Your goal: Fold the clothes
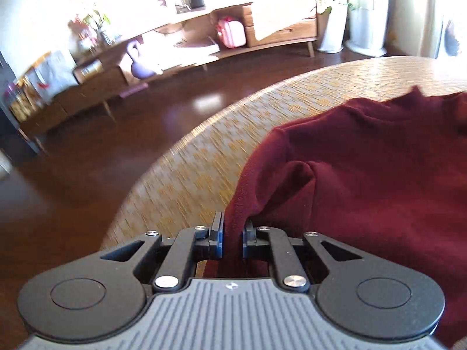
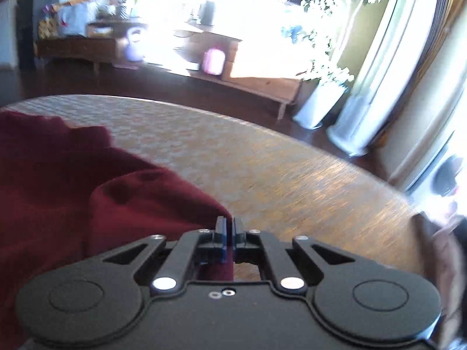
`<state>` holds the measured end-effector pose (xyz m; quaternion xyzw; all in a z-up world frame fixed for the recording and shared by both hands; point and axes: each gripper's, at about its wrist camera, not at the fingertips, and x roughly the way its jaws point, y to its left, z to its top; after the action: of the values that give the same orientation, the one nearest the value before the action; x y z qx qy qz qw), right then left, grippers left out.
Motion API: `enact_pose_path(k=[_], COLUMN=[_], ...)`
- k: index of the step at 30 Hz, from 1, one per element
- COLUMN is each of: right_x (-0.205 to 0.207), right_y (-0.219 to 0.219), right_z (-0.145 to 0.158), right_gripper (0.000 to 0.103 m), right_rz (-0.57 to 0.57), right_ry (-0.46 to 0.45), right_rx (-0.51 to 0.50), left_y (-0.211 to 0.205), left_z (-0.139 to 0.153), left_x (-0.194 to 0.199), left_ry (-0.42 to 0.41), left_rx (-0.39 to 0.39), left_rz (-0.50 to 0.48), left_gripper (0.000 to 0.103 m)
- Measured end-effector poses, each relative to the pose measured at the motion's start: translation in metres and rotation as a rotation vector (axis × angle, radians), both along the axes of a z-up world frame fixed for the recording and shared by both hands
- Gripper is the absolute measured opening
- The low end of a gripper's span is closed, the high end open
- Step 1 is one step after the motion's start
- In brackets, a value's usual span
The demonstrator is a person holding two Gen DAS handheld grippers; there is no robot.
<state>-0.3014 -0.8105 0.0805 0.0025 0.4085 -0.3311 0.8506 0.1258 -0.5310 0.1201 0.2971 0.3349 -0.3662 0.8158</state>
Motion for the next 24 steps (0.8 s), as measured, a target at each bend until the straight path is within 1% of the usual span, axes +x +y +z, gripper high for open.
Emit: enact_pose_path(k=[2,4,5,8,11,14,16,17,19,20,21,23,24], right_x=[0.014,0.029,0.035,0.047,0.052,0.048,0.036,0.027,0.004,-0.008,-0.02,-0.037,-0.043], right_y=[-0.019,-0.033,-0.038,-0.046,-0.044,-0.039,-0.034,-0.03,-0.015,-0.007,0.001,0.019,0.026], right_z=[-0.005,-0.018,-0.027,-0.057,-0.077,-0.07,-0.051,-0.039,-0.018,-0.007,0.003,0.013,0.016], right_gripper=[0.103,0.103,0.103,0.103,0.103,0.103,0.103,0.103,0.103,0.103,0.103,0.103,0.103], right_rz=[-0.013,-0.015,-0.017,-0.02,-0.012,-0.001,-0.011,-0.008,0.031,0.054,0.077,0.127,0.145], right_ry=[0.059,0.128,0.151,0.192,0.205,0.168,0.092,0.046,-0.039,-0.079,-0.119,-0.166,-0.174], right_rx=[-0.053,-0.098,-0.102,-0.076,-0.045,-0.024,0.017,0.036,0.079,0.101,0.123,0.166,0.181], left_y=[-0.019,-0.034,-0.041,-0.053,-0.055,-0.052,-0.039,-0.029,-0.006,0.006,0.017,0.038,0.045], left_z=[-0.001,-0.007,-0.012,-0.025,-0.031,-0.029,-0.019,-0.012,0.001,0.006,0.011,0.016,0.016], left_x=[0.01,0.018,0.021,0.024,0.023,0.016,0.01,0.005,-0.008,-0.018,-0.029,-0.056,-0.069], left_ry=[-0.038,-0.063,-0.069,-0.066,-0.063,-0.066,-0.048,-0.031,0.025,0.046,0.056,0.048,0.062], left_rx=[0.034,0.079,0.101,0.139,0.135,0.138,0.091,0.06,-0.013,-0.044,-0.073,-0.112,-0.124], left_rz=[0.008,0.01,0.007,-0.014,-0.02,-0.044,-0.048,-0.055,-0.081,-0.102,-0.125,-0.185,-0.204], left_gripper=[0.01,0.01,0.01,0.01,0.011,0.015,0.015,0.018,0.041,0.075,0.091,0.091,0.091])
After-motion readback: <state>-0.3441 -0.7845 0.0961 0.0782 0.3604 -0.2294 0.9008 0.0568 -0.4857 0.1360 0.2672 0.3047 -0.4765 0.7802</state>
